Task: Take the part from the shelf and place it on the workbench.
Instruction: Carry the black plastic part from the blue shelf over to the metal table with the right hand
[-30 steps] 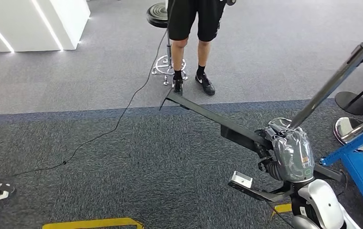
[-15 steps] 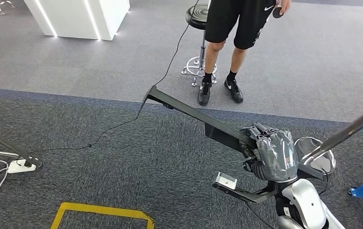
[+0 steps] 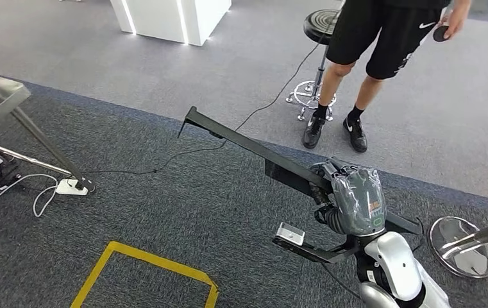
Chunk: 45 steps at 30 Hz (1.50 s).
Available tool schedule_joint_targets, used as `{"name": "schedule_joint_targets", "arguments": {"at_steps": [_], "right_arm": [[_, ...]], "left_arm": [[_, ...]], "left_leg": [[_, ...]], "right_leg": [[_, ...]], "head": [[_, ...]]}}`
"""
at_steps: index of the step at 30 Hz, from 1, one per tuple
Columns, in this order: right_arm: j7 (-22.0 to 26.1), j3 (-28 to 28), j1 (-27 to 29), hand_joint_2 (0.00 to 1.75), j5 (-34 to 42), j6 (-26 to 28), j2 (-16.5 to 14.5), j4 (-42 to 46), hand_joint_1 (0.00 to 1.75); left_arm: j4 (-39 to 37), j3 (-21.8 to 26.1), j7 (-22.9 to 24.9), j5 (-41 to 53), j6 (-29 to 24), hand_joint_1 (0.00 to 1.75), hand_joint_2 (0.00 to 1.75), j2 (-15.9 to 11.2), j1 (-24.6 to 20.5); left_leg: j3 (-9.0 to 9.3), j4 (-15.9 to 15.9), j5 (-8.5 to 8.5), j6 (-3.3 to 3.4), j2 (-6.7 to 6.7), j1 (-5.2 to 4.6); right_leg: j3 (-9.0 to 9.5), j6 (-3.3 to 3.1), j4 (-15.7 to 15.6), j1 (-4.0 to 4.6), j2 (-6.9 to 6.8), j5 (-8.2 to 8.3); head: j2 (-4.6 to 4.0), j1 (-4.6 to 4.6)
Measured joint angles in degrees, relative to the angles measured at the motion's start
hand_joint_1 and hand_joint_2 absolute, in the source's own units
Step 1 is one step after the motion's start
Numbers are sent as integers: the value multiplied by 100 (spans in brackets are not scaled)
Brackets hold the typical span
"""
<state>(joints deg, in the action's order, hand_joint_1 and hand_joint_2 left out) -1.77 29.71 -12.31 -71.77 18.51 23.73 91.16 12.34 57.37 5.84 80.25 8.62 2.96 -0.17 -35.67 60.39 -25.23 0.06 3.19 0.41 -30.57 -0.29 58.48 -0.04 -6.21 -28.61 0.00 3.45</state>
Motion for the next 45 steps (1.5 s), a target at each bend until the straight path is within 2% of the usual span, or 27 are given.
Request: {"name": "schedule_joint_targets", "arguments": {"at_steps": [1, 3, 4, 5, 7, 9, 10, 12, 14, 16, 17, 19, 21, 23, 25, 26, 29, 31, 34, 35, 37, 38, 40, 41, 42, 43, 45], "right_arm": [[-10, -2, 3, 175, -1, 0, 10, 14, 175], [-31, -6, 6, 175, -3, -2, 25, 46, 175], [-35, -12, 2, 175, -3, -3, 31, 62, 175], [-38, -23, -3, 175, -1, -4, 42, 79, 175], [-37, -49, 2, 175, 15, -4, 85, 102, 175], [-36, -72, 43, 175, 47, -5, 140, 113, 175], [-37, -87, 75, 175, 62, -8, 168, 121, 175], [-38, -138, 140, 175, 89, -14, 234, 162, 175], [-39, -215, 192, 175, 118, -22, 327, 235, 175], [-39, -290, 228, 175, 139, -28, 415, 307, 175], [-39, -316, 240, 175, 145, -32, 443, 333, 175], [-40, -344, 251, 175, 150, -38, 471, 383, 175], [-38, -356, 263, 175, 151, -39, 478, 424, 175], [-37, -363, 286, 175, 152, -41, 486, 449, 175], [-25, -366, 305, 175, 162, -66, 493, 455, 175], [-8, -366, 309, 175, 177, -90, 497, 455, 175], [81, -372, 270, 175, 257, -164, 517, 455, 175], [147, -378, 192, 175, 306, -202, 532, 455, 175], [208, -381, 50, 175, 350, -238, 548, 444, 175], [214, -381, 5, 175, 357, -245, 548, 435, 175], [228, -379, -69, 175, 364, -256, 548, 418, 175], [236, -372, -90, 175, 366, -264, 548, 404, 175], [249, -343, -103, 175, 366, -291, 548, 367, 175], [253, -323, -106, 175, 366, -302, 548, 346, 175], [255, -307, -114, 175, 366, -309, 548, 328, 175], [255, -296, -128, 175, 366, -310, 548, 316, 175], [255, -289, -181, 175, 366, -309, 550, 299, 175]], "left_arm": [[-1, 0, -5, -12, 1, 0, 175, -6, 0], [-7, 0, -38, -42, 51, 0, 175, -17, 10], [-12, 0, -63, -49, 98, 0, 175, -24, 16], [-16, 0, -92, -52, 150, 0, 175, -34, 15], [-22, 0, -143, -50, 220, 0, 175, -51, -4], [-29, 0, -177, -47, 243, 0, 175, -55, -18], [-33, 0, -187, -45, 242, 0, 175, -51, -14], [-38, 0, -214, -35, 232, 0, 175, -43, -2], [-40, 0, -252, -20, 225, 0, 175, -22, 2], [-43, -1, -272, -1, 225, 0, 175, 4, 5], [-46, -2, -275, 6, 225, 0, 175, 20, 14], [-54, -2, -278, 11, 225, 0, 175, 39, 38], [-60, -2, -280, 10, 221, 0, 175, 47, 38], [-60, -2, -280, 10, 218, 0, 175, 47, 15], [-61, -2, -265, 18, 222, 0, 175, 53, 6], [-61, -2, -249, 29, 230, 0, 175, 56, 10], [-63, -2, -184, 71, 277, 0, 175, 62, 16], [-64, -2, -158, 78, 313, 0, 175, 69, 12], [-72, -2, -134, 85, 346, 0, 175, 83, 22], [-74, -3, -114, 103, 348, 0, 175, 89, 22], [-75, -6, -61, 161, 341, 0, 175, 99, 8], [-75, -9, -35, 186, 338, 0, 175, 104, 0], [-75, -14, 3, 210, 334, 0, 175, 120, -11], [-75, -15, 19, 214, 333, 0, 175, 129, -11], [-75, -15, 31, 217, 334, 0, 175, 137, -10], [-75, -15, 40, 217, 335, 0, 175, 143, -9], [-75, -15, 50, 217, 342, 0, 175, 167, -14]], "left_leg": [[35, -82, -9, 42, 18, -19], [31, -87, 1, 129, -112, -29], [40, -105, 8, 163, -171, -23], [51, -124, 17, 201, -226, -13], [63, -146, 31, 261, -336, -4], [55, -144, 34, 296, -465, -24], [55, -143, 34, 303, -539, -36], [71, -136, 35, 306, -706, -54], [83, -125, 38, 297, -865, -63], [47, -118, 59, 255, -1003, -44], [20, -123, 77, 221, -1073, -28], [-14, -124, 92, 163, -1133, -11], [-122, 102, -65, 120, -835, -28], [-427, 738, -411, 58, -477, -16], [-708, 1305, -615, -16, -385, 32], [-716, 1330, -571, -48, -365, 58], [-211, 432, -135, -103, -155, 91], [28, -33, -22, -37, -39, 65], [19, -79, -26, 123, -186, 29], [26, -94, -15, 165, -242, 30], [46, -130, 10, 238, -354, 46], [44, -131, 14, 256, -410, 40], [38, -128, 19, 277, -548, 14], [39, -126, 21, 282, -628, -3], [44, -125, 22, 286, -710, -18], [52, -125, 24, 288, -790, -29], [47, -120, 39, 280, -929, -33]], "right_leg": [[7, 28, 7, 15, -50, -15], [37, 85, 0, 22, -137, -36], [46, 120, 21, 7, -77, -68], [16, 149, 115, -9, 61, -149], [-236, 178, 660, -39, 433, -468], [-635, 176, 1426, -40, 585, -780], [-763, 167, 1638, -36, 605, -799], [-699, 122, 1388, -25, 655, -486], [-365, 49, 598, -15, 905, -51], [-161, -3, 114, -5, 1128, 83], [-140, -16, 62, 2, 1143, 62], [-93, -41, -33, 3, 997, 92], [-10, -79, -150, -17, 829, 143], [33, -104, -199, -19, 644, 156], [34, -101, -195, -18, 458, 140], [35, -90, -187, -23, 373, 127], [46, -3, -120, -42, 148, 51], [53, 77, -60, -27, 33, -10], [83, 177, -52, -33, -87, -44], [80, 208, -16, -52, -18, -88], [-75, 242, 362, -87, 287, -338], [-248, 242, 725, -90, 454, -517], [-634, 227, 1443, -79, 581, -757], [-738, 208, 1577, -72, 600, -724], [-730, 176, 1475, -62, 624, -571], [-626, 133, 1178, -46, 681, -343], [-334, 28, 424, -27, 1000, 29]], "head": [[0, -3], [1, -8], [1, -9], [1, -9], [1, -12], [1, -13], [1, -13], [0, -12], [0, -9], [1, -9], [1, -10], [1, -11], [0, -1], [0, 10], [0, 10], [0, 10], [0, 13], [0, 8], [1, 3], [1, 3], [1, 1], [1, -2], [1, -2], [1, -2], [1, -1], [1, -2], [1, 0]]}}
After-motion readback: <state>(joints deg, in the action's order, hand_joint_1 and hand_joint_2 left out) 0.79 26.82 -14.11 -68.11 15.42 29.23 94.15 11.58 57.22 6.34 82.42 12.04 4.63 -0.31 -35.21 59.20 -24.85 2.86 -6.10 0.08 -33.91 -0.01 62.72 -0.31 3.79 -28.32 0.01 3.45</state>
